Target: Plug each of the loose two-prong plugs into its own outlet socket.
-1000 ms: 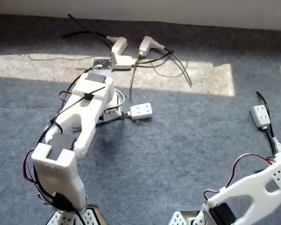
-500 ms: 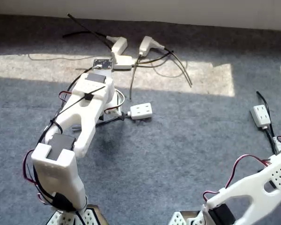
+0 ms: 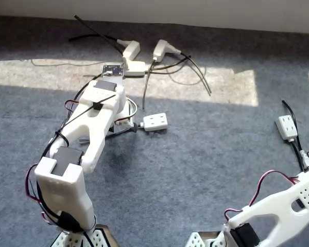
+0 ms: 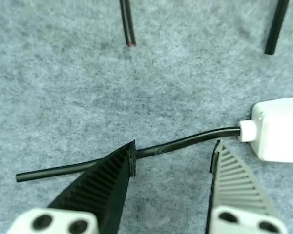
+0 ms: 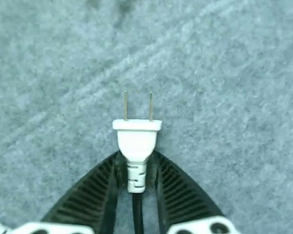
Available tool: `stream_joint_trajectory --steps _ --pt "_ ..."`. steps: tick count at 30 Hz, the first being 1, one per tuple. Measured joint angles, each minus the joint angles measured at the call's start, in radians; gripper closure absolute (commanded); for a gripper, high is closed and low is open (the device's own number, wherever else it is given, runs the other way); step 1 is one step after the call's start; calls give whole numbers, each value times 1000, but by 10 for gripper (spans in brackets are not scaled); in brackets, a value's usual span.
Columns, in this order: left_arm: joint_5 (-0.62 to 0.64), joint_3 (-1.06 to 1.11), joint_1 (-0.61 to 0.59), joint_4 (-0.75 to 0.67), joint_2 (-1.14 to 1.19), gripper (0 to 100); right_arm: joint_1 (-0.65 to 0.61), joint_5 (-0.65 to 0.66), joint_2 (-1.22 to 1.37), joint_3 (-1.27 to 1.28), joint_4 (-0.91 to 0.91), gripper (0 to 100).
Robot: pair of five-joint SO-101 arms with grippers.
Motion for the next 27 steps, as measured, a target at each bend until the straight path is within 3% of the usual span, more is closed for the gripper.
stream_joint_trajectory --steps 7,13,20,27 --pt "0 0 0 0 0 744 -209 -25 -163 -97 255 991" --pt "0 0 0 0 0 744 -365 -278 -376 -40 258 991" --pt "8 -9 -94 0 0 744 -643 -436 -700 371 261 991" --pt "48 -21 -183 0 0 744 -1025 -612 -982 893 261 991"
